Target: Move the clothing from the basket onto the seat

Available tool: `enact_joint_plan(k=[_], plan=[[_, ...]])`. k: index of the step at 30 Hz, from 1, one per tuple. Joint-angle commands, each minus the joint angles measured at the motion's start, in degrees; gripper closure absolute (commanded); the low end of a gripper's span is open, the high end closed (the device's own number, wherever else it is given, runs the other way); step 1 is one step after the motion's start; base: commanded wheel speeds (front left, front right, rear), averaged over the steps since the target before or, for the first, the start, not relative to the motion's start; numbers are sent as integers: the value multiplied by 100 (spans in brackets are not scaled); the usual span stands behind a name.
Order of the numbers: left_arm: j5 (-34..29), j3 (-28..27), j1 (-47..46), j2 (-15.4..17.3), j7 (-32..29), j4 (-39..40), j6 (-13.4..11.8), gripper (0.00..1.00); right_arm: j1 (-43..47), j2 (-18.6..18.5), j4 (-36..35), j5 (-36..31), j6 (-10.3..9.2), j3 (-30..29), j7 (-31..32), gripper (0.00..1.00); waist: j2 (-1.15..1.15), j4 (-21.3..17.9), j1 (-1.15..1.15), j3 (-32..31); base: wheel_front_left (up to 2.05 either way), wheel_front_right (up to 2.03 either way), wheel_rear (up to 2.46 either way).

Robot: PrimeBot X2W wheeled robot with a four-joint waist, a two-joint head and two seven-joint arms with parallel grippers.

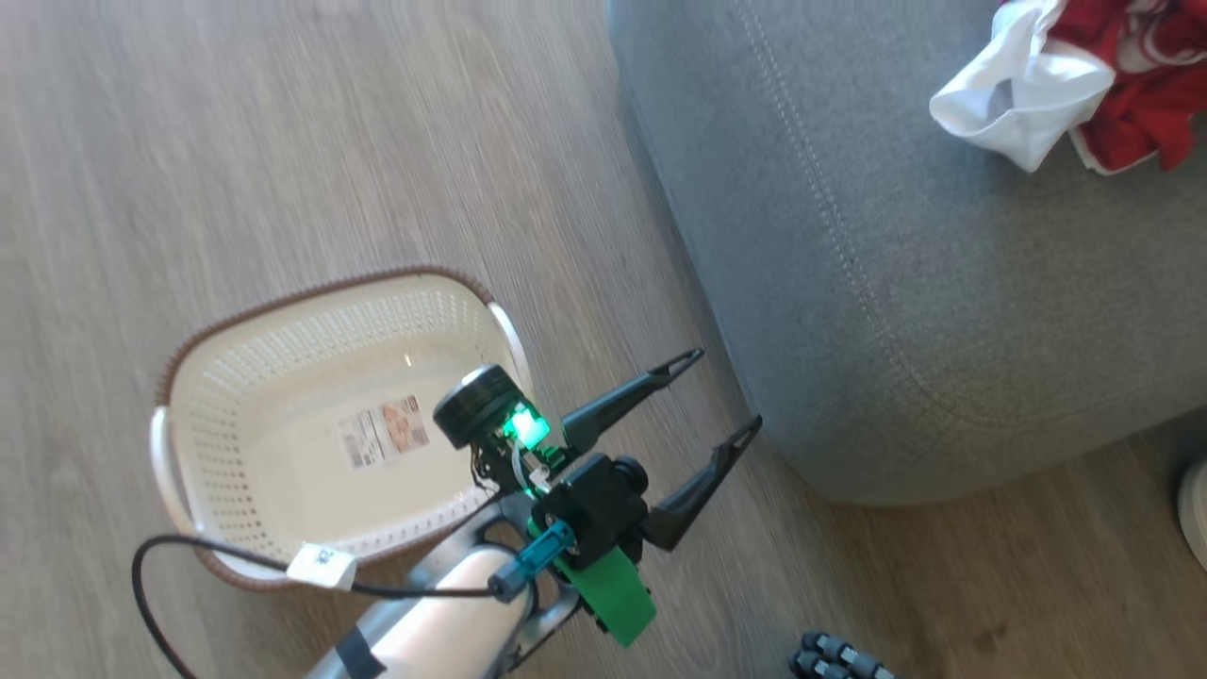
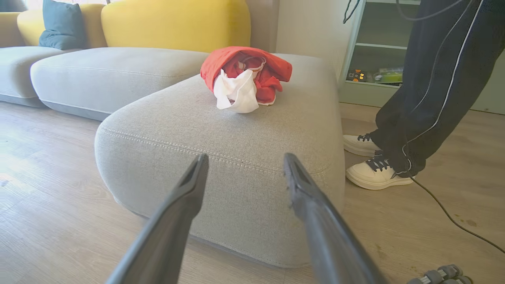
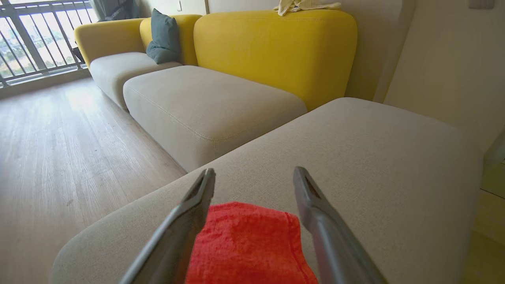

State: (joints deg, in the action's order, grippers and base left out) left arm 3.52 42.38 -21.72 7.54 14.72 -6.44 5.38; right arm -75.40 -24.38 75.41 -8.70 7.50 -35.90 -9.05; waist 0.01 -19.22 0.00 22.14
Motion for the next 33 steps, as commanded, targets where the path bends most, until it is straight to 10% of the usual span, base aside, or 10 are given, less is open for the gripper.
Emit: enact_joint_plan(k=[1,9,21,33], plan=[[19,-218,98,-128,28,195,-1,0,-86,-99,-155,160,-1,230,-159,0,-1,97,0,-329,0,0,0],[24,-634,478,-280,28,274,-87,0,112,95,-881,1103,-1,1584,-578,0,-1,319,0,-917,0,0,0],[-30,-1297,774,-361,28,394,-213,0,2014,-188,-3957,3691,-1,3254,-594,0,-1,777,0,-1414,0,0,0],[19,-2182,1221,-446,28,314,-810,0,4192,-23,-5998,4444,-1,4387,-504,0,-1,1557,0,-1850,0,0,0]])
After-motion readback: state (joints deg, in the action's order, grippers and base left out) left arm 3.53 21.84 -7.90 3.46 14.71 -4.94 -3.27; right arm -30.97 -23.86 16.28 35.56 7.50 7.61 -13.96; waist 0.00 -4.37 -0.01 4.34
